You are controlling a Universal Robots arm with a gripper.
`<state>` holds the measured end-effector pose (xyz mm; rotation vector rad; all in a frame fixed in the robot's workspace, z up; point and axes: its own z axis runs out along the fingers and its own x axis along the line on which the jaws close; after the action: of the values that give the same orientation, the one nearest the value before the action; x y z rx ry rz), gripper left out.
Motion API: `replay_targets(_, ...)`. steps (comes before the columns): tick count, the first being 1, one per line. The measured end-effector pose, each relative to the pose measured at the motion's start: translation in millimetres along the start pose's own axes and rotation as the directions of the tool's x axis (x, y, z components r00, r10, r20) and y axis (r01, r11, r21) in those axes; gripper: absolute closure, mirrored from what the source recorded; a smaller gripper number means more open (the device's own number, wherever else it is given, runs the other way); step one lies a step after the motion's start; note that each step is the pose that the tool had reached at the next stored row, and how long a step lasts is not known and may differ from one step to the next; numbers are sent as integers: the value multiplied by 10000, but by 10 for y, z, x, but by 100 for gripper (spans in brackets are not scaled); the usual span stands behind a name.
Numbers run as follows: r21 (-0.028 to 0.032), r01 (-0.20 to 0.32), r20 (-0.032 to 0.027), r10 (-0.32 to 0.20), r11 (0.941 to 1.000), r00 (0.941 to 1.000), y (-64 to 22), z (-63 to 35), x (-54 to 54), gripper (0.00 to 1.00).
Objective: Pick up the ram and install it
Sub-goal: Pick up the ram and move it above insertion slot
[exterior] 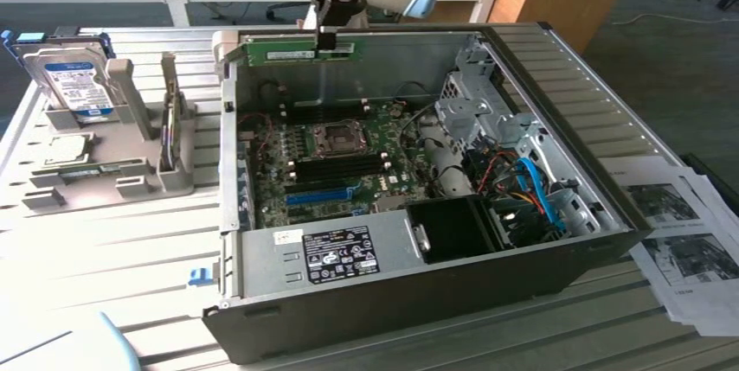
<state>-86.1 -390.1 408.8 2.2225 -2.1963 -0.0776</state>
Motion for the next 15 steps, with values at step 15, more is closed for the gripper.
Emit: replay_targets(15, -6, 45, -2, -45, 10000, 10000, -228, -11, 3, 89)
